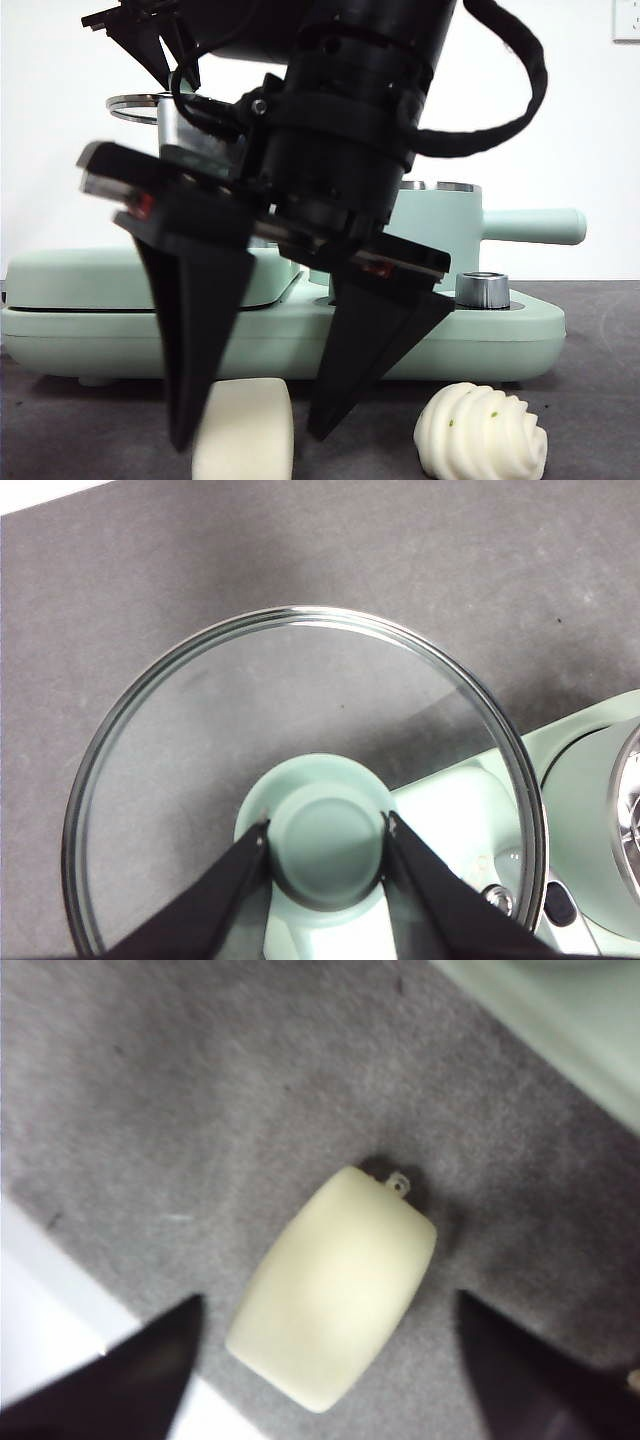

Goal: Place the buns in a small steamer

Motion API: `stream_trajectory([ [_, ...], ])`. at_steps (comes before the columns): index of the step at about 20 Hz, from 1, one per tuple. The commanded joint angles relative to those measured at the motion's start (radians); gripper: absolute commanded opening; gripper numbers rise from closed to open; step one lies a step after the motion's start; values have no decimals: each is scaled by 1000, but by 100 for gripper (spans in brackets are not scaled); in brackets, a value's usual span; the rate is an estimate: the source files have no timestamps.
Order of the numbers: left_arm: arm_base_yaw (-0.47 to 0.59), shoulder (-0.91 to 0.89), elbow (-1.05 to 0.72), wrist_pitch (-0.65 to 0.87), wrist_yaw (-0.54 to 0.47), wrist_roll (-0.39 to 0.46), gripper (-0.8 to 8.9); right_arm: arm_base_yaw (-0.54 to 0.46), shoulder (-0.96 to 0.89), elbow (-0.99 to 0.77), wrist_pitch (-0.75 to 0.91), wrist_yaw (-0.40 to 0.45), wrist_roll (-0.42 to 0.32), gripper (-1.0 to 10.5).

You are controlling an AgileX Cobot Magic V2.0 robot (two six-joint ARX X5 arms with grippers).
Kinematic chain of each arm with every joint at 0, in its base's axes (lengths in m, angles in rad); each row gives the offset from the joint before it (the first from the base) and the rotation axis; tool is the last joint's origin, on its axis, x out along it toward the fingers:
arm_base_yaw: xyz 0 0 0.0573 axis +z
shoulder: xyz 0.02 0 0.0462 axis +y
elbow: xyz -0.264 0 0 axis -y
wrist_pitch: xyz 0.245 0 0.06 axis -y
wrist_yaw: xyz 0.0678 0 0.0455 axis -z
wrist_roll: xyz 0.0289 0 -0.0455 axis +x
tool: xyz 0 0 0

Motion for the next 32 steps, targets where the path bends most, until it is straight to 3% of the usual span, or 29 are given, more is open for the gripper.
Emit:
stream_trajectory([
  [1,-3,-7,41,23,2,-8,51,13,28,13,4,4,10,174],
  [5,-3,-7,41,22,2,-8,50,9,27,37,-22,-16,8,112],
  [10,7,-7,41,21,2,-11,50,-68,27,322,-369,-37,-104,113],
  [13,11,-7,41,22,2,-11,50,-172,29,536,-532,-28,-180,114],
  [18,15,-7,41,22,2,-14,51,-397,113,858,-626,-23,-266,122],
  [21,15,-7,41,23,2,-14,51,-479,236,1010,-684,-29,-307,130],
  [32,16,-7,41,23,2,-14,50,-534,481,1077,-681,-29,-361,174],
])
